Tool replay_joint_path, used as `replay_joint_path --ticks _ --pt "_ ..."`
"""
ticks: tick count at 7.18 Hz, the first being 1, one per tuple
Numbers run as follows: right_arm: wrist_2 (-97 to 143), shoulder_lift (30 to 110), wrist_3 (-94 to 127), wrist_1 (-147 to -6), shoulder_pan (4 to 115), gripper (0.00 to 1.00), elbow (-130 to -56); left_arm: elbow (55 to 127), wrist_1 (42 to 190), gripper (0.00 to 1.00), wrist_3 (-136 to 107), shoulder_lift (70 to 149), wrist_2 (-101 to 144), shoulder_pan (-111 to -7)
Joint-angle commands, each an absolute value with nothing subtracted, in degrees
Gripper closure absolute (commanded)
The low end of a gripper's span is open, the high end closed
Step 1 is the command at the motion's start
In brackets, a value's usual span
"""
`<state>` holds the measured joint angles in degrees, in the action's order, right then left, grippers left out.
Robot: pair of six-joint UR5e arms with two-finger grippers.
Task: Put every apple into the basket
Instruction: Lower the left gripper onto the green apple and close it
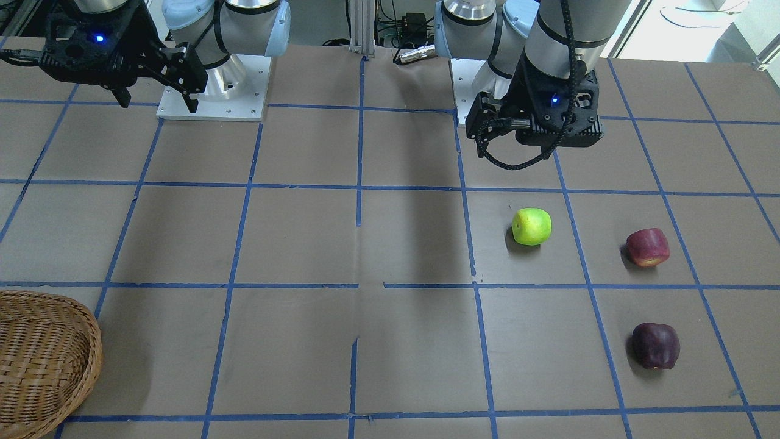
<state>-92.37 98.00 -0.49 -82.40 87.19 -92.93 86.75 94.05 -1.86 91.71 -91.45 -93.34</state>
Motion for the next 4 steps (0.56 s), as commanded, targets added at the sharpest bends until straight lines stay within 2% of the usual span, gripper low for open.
replay_joint_path --ticks 1,4 --pt "-92.3 98.0 -0.4 -82.6 87.2 0.00 -93.0 86.7 94.0 0.00 -1.8 91.8 -91.5 -93.3" --pt "-92.6 98.0 -0.4 -82.5 87.2 0.00 -93.7 88.4 93.3 0.00 0.4 91.7 -91.8 -91.4"
